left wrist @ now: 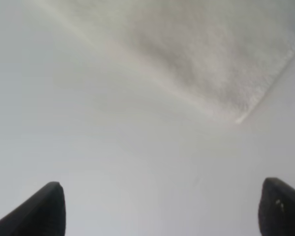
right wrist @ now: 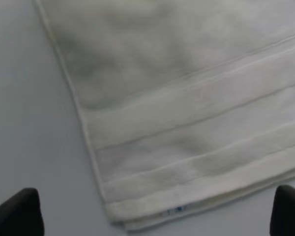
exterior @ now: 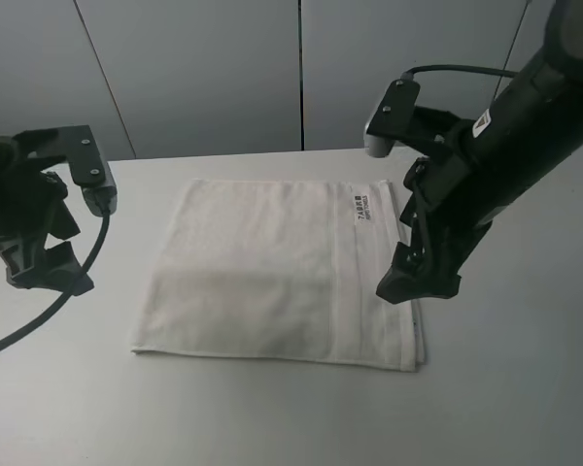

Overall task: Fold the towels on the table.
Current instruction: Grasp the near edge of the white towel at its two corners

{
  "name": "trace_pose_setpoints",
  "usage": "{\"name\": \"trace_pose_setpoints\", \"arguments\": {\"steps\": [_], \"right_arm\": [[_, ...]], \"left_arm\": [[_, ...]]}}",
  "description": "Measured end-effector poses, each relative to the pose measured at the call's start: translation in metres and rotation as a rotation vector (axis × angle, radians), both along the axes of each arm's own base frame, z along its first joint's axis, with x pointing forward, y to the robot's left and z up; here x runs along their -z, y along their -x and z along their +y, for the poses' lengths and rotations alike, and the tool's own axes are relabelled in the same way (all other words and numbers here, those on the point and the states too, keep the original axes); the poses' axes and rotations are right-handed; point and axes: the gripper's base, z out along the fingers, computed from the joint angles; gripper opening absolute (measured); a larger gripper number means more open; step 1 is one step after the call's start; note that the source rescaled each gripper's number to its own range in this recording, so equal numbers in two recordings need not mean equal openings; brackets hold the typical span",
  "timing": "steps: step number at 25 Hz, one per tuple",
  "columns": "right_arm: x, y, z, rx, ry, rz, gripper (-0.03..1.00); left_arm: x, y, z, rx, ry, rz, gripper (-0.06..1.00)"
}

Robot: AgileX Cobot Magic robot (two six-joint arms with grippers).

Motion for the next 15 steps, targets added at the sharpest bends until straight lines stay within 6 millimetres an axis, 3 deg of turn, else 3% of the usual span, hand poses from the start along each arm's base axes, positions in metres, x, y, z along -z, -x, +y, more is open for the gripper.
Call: {"name": "trace_pose_setpoints", "arguments": {"steps": [7,15], "right_arm": [[0.046,-0.010,0.010,-0.020,0.103,0.104,1.00],[0.069,-0.016,0.012,-0.022,0.142,0.136,1.00]], "left_arm": [[0.054,0.001,-0.036,0.185,-0.090,0.076,1.00],[0.094,0.003,-0.049,0.228,-0.110,0.166,1.00]]}}
